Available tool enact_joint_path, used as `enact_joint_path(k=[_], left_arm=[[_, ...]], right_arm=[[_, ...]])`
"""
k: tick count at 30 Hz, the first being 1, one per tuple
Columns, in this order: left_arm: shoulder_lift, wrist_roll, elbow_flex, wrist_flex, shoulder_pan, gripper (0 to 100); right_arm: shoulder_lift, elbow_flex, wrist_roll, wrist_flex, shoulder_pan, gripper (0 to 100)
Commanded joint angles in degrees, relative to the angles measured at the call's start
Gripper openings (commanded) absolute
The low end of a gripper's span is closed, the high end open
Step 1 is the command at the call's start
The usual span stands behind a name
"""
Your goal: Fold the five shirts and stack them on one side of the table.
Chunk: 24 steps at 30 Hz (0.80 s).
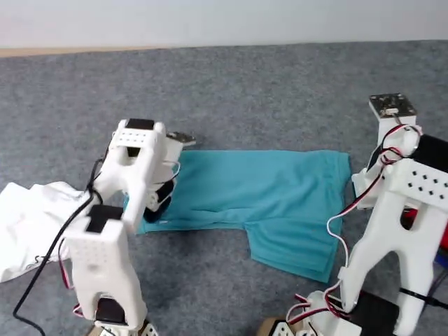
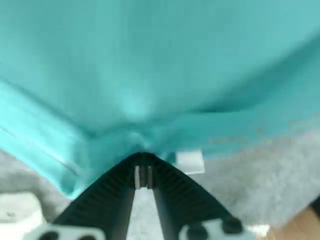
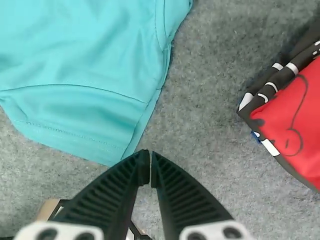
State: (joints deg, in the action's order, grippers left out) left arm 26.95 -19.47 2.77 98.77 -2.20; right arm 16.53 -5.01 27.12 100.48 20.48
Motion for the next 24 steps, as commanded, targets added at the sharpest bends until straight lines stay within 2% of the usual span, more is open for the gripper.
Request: enact_joint_path(k=[1,6,10,18,24], left_arm=[[-11.3,-1.7,7.1,1.9,0.2,1],[-21.8,-2.1,12.5,1.9,0.5,1],[-25.1,-1.8,9.5,0.4,0.1,1],[-11.6,1.6,-2.1,-4.4,0.3,1],[0.1,3.3,-14.0,-1.4,0.3,1]], right_arm=[[1.8,0.3,0.6,2.3,0.4,1.0],[1.8,0.1,0.6,2.3,0.3,1.0],[1.8,0.1,0.6,2.3,0.3,1.0],[1.8,0.1,0.6,2.3,0.3,1.0],[2.2,0.1,0.6,2.3,0.5,1.0]])
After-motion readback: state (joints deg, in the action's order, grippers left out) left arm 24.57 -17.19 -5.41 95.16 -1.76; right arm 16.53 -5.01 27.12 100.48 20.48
